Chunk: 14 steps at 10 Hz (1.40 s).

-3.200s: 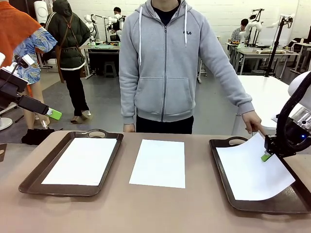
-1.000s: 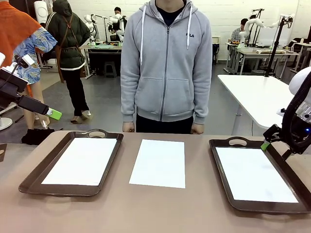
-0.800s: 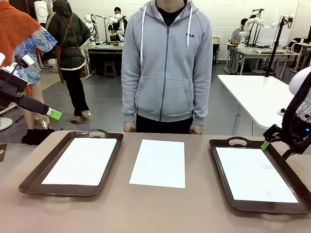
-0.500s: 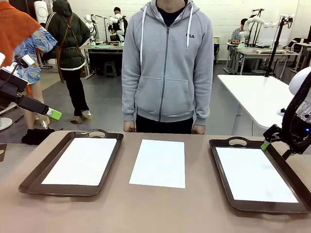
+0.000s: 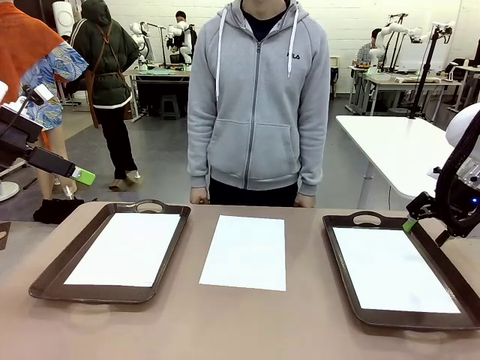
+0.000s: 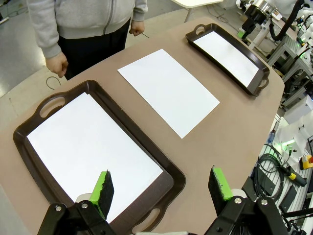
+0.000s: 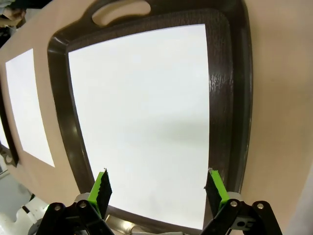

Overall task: Sort the A4 documents.
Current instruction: Receive the A4 Paper.

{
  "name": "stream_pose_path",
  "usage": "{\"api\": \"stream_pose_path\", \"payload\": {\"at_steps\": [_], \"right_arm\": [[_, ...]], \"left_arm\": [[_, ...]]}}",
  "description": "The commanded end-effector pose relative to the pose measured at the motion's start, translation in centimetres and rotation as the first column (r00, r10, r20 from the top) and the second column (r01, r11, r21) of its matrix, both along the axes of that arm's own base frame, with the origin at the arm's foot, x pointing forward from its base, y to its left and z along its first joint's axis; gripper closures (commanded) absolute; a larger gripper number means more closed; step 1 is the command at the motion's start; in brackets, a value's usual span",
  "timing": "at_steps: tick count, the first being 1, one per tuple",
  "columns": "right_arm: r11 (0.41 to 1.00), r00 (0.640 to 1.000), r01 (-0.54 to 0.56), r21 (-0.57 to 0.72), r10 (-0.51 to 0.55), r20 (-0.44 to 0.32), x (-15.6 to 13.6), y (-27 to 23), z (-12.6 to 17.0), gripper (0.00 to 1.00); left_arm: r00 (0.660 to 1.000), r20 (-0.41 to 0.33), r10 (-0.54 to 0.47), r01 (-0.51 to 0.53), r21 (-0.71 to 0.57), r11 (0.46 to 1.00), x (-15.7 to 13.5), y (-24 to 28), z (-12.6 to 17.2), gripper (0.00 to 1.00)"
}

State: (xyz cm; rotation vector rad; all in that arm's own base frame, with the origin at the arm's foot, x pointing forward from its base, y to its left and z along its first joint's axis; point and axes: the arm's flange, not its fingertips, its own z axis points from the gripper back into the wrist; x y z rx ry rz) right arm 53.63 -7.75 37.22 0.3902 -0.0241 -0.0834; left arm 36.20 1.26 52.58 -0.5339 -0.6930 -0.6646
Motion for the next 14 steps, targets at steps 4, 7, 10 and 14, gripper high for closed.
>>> {"api": "stream_pose_path", "payload": {"at_steps": [4,7,10,14], "right_arm": [[0.977,0.940,-0.147,-0.157,0.187,0.286,-5.8,4.1,4.7,0.00],[0.805,0.679,-0.574,-0.147,0.569,0.464,-8.3,7.3,9.5,0.00],[0.672,0.489,-0.719,-0.177,0.671,0.557,-8.9,8.2,13.4,0.00],[0.545,0.357,-0.825,-0.149,0.707,0.610,-9.0,10.1,16.7,0.00]], "left_arm": [[1.000,0.002,-0.003,0.003,-0.006,1.000,0.0,0.0,0.0,0.00],[1.000,0.002,-0.003,0.003,-0.006,1.000,0.0,0.0,0.0,0.00],[1.000,0.002,-0.003,0.003,-0.006,1.000,0.0,0.0,0.0,0.00],[1.000,0.002,-0.003,0.003,-0.006,1.000,0.0,0.0,0.0,0.00]]}}
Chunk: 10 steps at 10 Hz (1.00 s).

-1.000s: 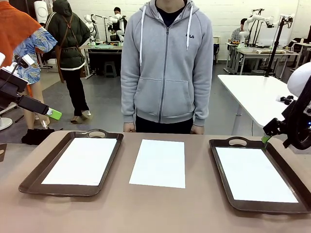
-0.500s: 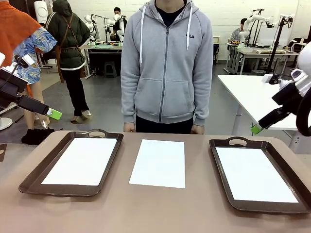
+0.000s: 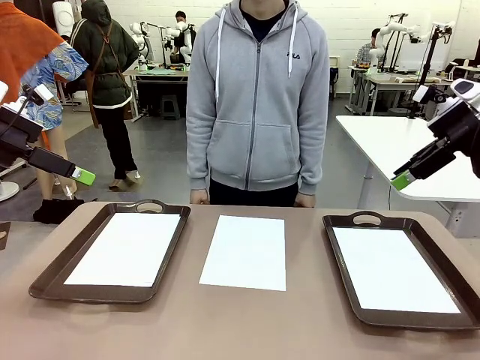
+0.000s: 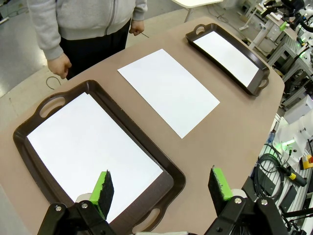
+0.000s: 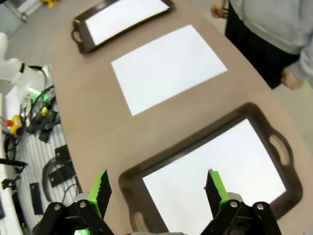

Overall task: Sort the A4 documents.
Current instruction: Receive the A4 Paper.

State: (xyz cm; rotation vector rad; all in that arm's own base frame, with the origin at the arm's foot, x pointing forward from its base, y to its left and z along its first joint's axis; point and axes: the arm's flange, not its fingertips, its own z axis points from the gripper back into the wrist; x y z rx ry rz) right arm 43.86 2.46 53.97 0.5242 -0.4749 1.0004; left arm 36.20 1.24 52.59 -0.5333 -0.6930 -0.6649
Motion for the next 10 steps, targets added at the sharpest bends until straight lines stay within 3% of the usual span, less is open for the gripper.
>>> {"api": "stream_pose_path", "payload": {"at_steps": [1,5,10], "right_arm": [[0.993,0.997,-0.080,0.084,0.080,0.006,0.7,0.0,0.4,0.00],[0.967,0.992,-0.121,0.226,0.107,0.072,0.1,-2.0,1.7,0.00],[0.967,0.995,-0.057,0.248,0.034,0.097,0.0,-4.0,1.7,0.00]], "left_arm": [[1.000,0.002,-0.003,0.003,-0.006,1.000,0.0,0.0,0.0,0.00],[1.000,0.002,-0.003,0.003,-0.006,1.000,0.0,0.0,0.0,0.00],[1.000,0.002,-0.003,0.003,-0.006,1.000,0.0,0.0,0.0,0.00]]}}
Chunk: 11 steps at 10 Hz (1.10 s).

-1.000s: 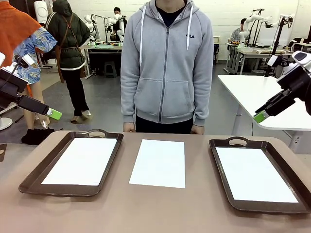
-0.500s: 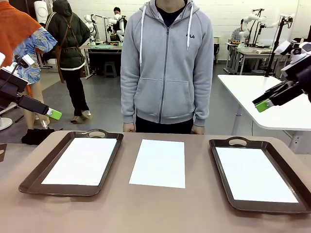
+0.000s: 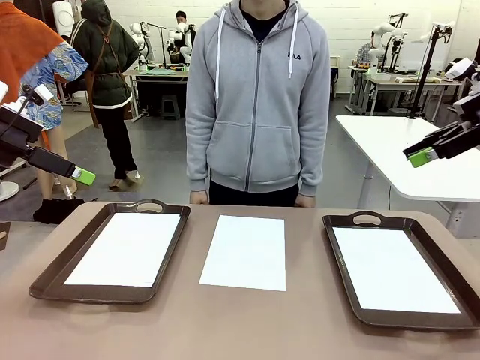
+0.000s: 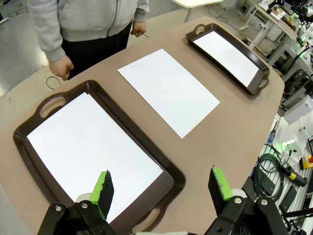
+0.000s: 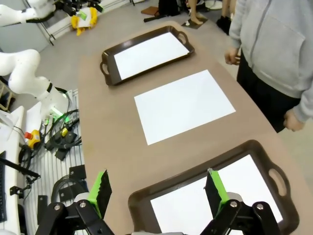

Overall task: Sort the A4 documents.
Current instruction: Receive the A4 Paper.

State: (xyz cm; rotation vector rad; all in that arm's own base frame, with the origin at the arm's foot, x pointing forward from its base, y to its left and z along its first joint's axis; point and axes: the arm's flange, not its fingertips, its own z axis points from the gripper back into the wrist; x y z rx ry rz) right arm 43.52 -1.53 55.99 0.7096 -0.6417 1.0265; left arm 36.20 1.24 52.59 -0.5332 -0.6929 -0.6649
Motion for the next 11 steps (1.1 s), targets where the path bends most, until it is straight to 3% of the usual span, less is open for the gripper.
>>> {"api": "stream_pose_path", "payload": {"at_steps": [1,11], "right_arm": [[0.999,1.000,0.017,0.038,-0.018,0.025,0.1,-0.4,-0.4,0.00],[0.990,0.992,0.119,0.070,-0.122,0.032,-0.3,-3.1,-0.9,0.00]], "left_arm": [[1.000,0.002,-0.003,0.003,-0.006,1.000,0.0,0.0,0.0,0.00],[1.000,0.002,-0.003,0.003,-0.006,1.000,0.0,0.0,0.0,0.00]]}}
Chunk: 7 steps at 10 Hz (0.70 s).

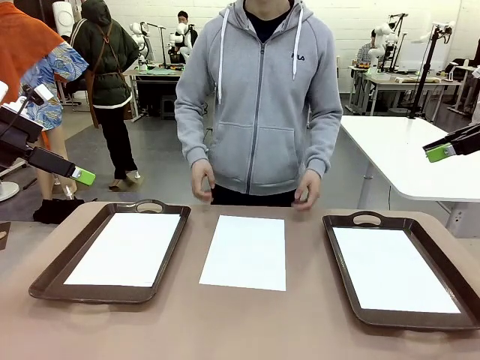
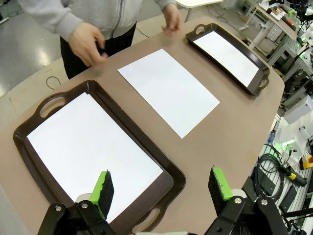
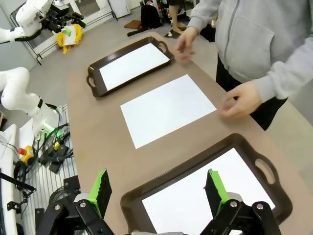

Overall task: Sort the A4 documents.
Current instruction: Receive the A4 Paper.

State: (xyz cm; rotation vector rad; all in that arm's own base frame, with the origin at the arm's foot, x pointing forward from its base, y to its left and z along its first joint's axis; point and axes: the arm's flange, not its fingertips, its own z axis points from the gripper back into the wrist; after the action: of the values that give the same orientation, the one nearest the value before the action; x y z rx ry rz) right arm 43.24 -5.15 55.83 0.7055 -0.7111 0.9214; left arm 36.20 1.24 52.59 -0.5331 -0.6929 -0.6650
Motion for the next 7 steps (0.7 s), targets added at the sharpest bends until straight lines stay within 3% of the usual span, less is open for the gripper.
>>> {"api": "stream_pose_path", "payload": {"at_steps": [1,7], "right_arm": [[1.000,1.000,0.019,0.016,-0.019,0.022,0.07,0.48,-0.68,0.00],[1.000,1.000,0.002,-0.003,-0.002,0.001,0.06,0.08,-0.03,0.00]], "left_arm": [[1.000,0.002,-0.003,0.003,-0.007,1.000,0.05,-0.01,-0.04,0.00],[1.000,0.002,-0.003,0.003,-0.007,1.000,0.05,-0.01,-0.04,0.00]]}}
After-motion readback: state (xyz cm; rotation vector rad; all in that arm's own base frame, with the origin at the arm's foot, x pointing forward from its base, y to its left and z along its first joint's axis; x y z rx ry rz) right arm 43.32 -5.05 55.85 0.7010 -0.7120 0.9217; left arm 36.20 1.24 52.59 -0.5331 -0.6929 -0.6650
